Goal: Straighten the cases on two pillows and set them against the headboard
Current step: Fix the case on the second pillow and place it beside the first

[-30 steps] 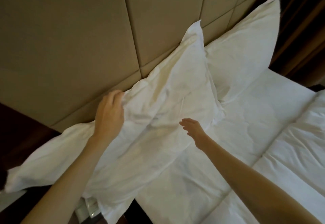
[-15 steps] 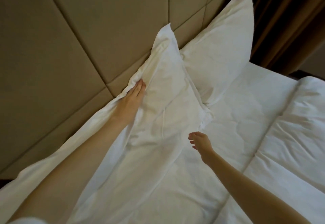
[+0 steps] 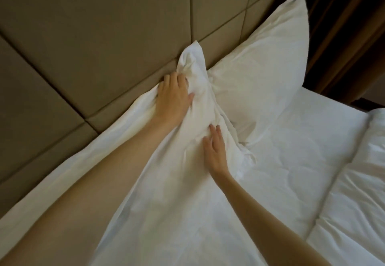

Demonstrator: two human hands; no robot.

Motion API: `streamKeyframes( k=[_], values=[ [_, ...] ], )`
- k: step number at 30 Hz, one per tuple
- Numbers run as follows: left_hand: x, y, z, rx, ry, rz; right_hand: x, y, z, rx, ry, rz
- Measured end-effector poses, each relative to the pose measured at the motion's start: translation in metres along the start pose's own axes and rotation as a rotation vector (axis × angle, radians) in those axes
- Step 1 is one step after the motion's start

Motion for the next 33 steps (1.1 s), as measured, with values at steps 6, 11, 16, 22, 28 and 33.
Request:
streamKeyframes(
  k=[6, 11, 16, 22, 28, 33],
  values=[
    [-0.021, 0.001, -0.009, -0.338, -0.271, 0.180, -0.014, -0.010, -0.077, 0.480, -0.137, 0.058],
    [-0.068, 0.019, -0.004, -0.051, -0.309, 0.080, -0.023, 0.010, -0.091, 0.519, -0.333, -0.051],
    [-0.082, 0.016, -0.006, 0.102, -0.254, -0.088, -0.019, 0.055, -0.117, -0.036, -0.356, -0.075],
    [-0.080, 0.011, 0.001, 0.075, -0.296, -0.049, -0.033, 0.041, -0.078, -0.020, -0.411, -0.301],
    [-0.052, 0.027, -0.014, -0.146, -0.573, -0.091, -0.042, 0.004, -0.035, 0.236, -0.123, -0.077],
    [0.040, 0.016, -0.025, -0.115, -0.612, 0.137, -0.056, 0.037, -0.067, 0.607, -0.359, 0.099]
  ],
)
Point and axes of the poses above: each hand's wrist, its own x-axis away from the middle knuckle, its own y-axis out of the back of the hand, z = x × y, the point moved 1 cm from there along -x, towards the middle knuckle, and after that the axes turned 11 degrees about -y, right-handed, at the moved point
